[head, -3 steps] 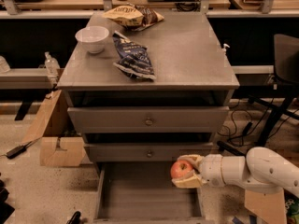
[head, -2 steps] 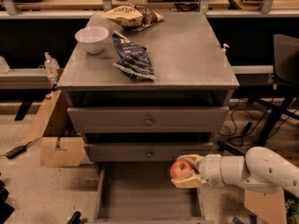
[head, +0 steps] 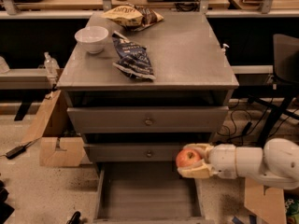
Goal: Pick apple from bottom drawer and place on counter
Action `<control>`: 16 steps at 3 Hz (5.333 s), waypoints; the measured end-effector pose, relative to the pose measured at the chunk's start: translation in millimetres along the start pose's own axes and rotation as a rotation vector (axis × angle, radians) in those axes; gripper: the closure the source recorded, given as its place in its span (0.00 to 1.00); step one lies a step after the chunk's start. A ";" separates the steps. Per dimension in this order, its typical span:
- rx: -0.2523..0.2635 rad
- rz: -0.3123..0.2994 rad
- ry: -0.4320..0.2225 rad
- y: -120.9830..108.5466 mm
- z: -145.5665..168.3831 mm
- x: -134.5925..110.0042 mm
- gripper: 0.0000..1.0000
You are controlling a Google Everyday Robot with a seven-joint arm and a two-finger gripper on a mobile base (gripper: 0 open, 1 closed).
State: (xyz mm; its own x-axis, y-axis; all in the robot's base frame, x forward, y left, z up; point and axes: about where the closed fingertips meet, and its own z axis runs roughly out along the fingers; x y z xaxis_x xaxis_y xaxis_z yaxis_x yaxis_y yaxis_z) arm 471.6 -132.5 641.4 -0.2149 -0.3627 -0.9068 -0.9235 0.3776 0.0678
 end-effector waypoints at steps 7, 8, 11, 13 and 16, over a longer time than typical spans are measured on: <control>0.235 -0.120 -0.050 -172.8 -105.0 -341.7 1.00; 0.230 -0.137 -0.079 -192.8 -92.4 -354.7 1.00; 0.266 -0.079 -0.044 -290.2 -21.2 -356.7 1.00; 0.437 -0.027 0.142 -328.0 -18.9 -315.4 1.00; 0.439 0.139 0.125 -327.3 5.1 -255.2 1.00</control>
Offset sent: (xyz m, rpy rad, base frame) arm 0.0373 -0.0713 0.2867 -0.0405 -0.0911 -0.1995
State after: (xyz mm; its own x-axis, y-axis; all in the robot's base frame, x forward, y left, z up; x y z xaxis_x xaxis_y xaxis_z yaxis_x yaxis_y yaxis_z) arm 830.3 -159.2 848.5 -0.3883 -0.3727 -0.8428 -0.6672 0.7446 -0.0218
